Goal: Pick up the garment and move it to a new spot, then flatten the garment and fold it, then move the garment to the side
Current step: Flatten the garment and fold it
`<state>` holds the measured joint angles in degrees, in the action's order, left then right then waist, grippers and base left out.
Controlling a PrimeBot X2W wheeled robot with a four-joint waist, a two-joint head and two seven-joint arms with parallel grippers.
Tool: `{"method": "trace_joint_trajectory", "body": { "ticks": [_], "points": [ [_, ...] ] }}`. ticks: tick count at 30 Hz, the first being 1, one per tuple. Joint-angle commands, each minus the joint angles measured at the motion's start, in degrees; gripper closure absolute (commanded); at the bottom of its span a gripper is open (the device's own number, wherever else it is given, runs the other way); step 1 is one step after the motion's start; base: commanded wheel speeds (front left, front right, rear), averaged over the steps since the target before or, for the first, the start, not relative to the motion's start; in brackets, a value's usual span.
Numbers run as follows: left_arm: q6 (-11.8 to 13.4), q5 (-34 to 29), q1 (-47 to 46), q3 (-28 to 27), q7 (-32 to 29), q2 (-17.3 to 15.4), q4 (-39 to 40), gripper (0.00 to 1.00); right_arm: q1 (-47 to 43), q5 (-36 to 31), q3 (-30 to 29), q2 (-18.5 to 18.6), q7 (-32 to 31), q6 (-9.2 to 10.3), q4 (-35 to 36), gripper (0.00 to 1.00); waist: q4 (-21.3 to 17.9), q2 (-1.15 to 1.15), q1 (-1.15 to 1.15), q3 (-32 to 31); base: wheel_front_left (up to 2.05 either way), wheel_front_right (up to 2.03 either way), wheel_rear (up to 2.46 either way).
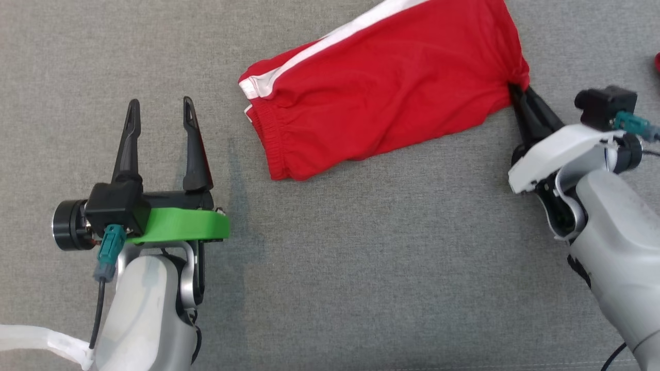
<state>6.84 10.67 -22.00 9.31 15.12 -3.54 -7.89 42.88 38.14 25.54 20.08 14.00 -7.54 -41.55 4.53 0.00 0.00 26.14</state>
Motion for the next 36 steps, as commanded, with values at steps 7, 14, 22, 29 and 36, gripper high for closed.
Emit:
{"method": "trace_joint_trajectory", "body": {
  "ticks": [7, 14, 22, 29, 36],
  "points": [
    [-0.5, 0.1, 4.3, -1.2, 0.0, -0.1, -1.2, 0.0, -14.2, 2.7, -5.1, -0.3, 1.1, 0.12, 4.8, 1.0, -2.6, 0.0, 0.0, -6.0, 0.0, 0.0, 0.0],
    [-0.8, 0.4, 6.9, -1.2, 0.0, 0.0, -1.6, 0.0, -22.8, 0.5, -11.6, -1.4, 1.1, 0.12, 10.9, 1.0, -2.8, 0.0, 0.0, -8.6, 0.0, 0.0, 0.0],
    [-1.1, 0.7, 7.6, 0.1, 0.0, 0.1, -2.3, 0.0, -20.3, -5.5, -10.8, -1.3, 0.2, 0.1, 14.5, 1.0, -1.7, 0.0, 0.0, -10.3, 0.0, 0.0, 0.0],
    [-1.3, 1.1, 6.4, 0.9, 0.0, 0.3, -2.4, 0.0, -12.5, -10.7, -0.6, -4.9, -4.5, 0.1, 20.2, 1.0, 0.1, 0.0, 0.0, -10.4, 0.0, 0.0, 0.0],
    [-0.8, 1.7, 6.0, 1.3, 0.0, 0.4, -2.0, 0.0, -8.6, -8.3, 12.6, -9.6, -8.1, 0.1, 18.1, 1.0, 2.4, 0.0, 0.0, -9.8, 0.0, 0.0, 0.0]
  ]
}}
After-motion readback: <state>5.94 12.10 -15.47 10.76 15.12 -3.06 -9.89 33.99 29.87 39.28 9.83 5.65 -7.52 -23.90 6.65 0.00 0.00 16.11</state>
